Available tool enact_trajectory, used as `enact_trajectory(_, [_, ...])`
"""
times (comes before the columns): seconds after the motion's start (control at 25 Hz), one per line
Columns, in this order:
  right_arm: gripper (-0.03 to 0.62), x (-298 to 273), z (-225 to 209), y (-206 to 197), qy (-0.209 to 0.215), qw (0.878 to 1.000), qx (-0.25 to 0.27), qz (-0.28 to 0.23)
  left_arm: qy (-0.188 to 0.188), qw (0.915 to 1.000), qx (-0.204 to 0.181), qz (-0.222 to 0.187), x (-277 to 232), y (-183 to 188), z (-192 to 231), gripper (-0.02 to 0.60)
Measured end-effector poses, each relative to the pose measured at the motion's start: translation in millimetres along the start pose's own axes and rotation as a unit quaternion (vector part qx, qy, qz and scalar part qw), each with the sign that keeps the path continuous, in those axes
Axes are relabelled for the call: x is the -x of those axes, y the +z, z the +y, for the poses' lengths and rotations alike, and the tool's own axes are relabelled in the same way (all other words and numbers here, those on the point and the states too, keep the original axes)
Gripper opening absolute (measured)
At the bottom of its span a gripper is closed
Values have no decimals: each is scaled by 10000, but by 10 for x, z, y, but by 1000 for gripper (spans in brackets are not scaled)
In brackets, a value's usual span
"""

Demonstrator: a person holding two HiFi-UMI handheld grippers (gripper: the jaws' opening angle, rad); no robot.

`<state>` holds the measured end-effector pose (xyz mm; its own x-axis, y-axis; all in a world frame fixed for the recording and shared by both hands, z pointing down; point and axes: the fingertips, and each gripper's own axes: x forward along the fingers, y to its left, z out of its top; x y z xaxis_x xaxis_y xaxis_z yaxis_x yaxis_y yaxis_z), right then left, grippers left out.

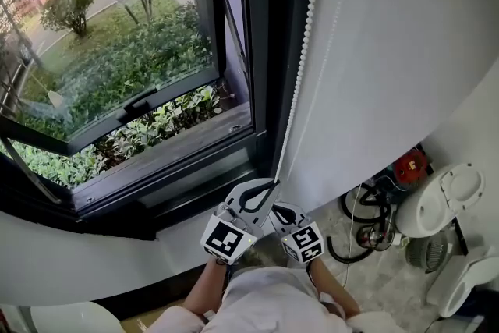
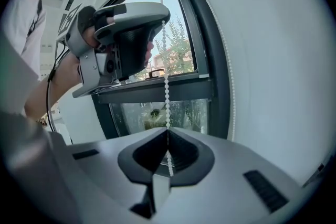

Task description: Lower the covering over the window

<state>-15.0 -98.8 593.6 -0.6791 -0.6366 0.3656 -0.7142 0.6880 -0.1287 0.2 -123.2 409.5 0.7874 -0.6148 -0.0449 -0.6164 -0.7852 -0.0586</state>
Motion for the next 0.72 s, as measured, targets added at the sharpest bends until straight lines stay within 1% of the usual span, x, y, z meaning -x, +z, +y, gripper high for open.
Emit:
enact_trajectory(0.12, [-3,6,19,-29,18,9999,64,82,-12,9999,-64,107,-20,-73,-12,12])
enact_trajectory(0.24, [-2,34,49,-45,20,9999,102,123,-44,9996,83,268,-14,-209,-48,12])
enact_trajectory(0.56, [6,268,87,213,12,9996,258,-145,-21,9983,249,518,16,-501,-93,12])
enact_trajectory(0.72, [73,389,141,440,176,9989,289,-327,34,9982,255,550,29,-552,-52,12])
